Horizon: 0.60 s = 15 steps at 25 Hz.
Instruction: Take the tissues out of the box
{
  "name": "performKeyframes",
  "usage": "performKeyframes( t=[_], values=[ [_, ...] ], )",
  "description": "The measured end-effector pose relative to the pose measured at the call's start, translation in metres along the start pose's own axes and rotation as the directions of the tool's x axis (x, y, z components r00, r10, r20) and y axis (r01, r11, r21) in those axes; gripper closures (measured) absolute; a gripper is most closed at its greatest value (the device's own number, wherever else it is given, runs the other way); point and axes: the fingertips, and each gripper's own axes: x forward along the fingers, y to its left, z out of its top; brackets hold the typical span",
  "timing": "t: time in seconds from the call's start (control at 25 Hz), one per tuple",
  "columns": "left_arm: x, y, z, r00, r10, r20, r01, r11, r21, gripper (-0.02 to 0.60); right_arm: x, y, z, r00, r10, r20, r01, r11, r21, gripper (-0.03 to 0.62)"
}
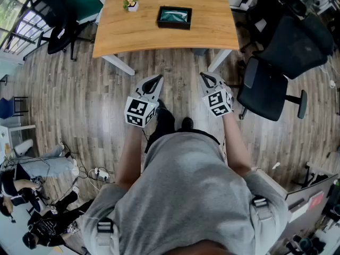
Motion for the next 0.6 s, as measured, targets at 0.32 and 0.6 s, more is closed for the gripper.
performKeyframes(
  t=[0.32, 0.6],
  values=[
    [0.001, -0.005, -0.006, 1.000, 0.005, -0.020, -0.005, 1.000, 0.017, 0.561, -0.005, 0.000, -0.004, 1.000, 0.003, -0.009, -0.003, 1.000, 0.001, 0.589],
    [0.002, -0.011, -0.007, 1.000, 0.006, -0.028, -0.005, 1.000, 0.028, 0.561, -0.008, -0.002, 0.001, 0.999, -0.014, 0.033, 0.014, 1.000, -0.005, 0.588]
  ],
)
